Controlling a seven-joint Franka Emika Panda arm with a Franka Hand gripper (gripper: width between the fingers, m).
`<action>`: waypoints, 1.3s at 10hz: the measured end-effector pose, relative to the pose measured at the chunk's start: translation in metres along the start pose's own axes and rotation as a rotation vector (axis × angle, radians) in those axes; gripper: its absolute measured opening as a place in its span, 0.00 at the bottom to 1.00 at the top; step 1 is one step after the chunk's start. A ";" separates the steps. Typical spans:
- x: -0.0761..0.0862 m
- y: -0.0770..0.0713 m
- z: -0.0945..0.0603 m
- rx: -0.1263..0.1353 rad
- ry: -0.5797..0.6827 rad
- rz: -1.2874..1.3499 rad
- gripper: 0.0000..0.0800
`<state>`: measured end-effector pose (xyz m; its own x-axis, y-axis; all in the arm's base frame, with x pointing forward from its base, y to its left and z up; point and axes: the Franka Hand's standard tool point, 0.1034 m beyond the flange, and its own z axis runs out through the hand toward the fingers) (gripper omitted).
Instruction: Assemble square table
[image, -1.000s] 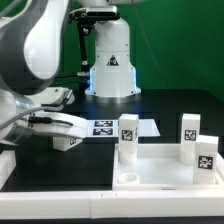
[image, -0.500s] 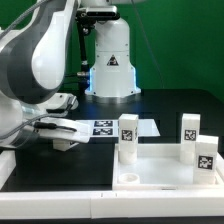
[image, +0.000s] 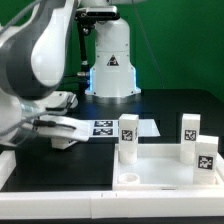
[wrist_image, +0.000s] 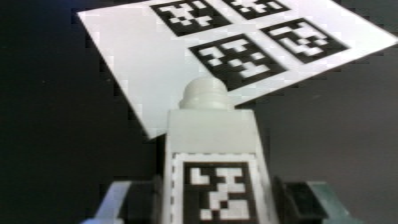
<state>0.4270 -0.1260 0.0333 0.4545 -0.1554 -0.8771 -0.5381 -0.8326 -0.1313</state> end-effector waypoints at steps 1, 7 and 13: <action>-0.020 -0.014 -0.022 0.006 0.000 -0.030 0.35; -0.027 -0.033 -0.065 -0.004 0.378 -0.071 0.36; -0.028 -0.078 -0.111 -0.068 0.859 -0.208 0.36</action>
Offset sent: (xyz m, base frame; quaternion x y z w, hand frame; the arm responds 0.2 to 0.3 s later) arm -0.0187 -0.0141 0.0131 0.0481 0.1547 0.0954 0.9822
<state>0.5352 -0.1157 0.1198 0.9291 -0.3204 -0.1846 -0.3545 -0.9140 -0.1975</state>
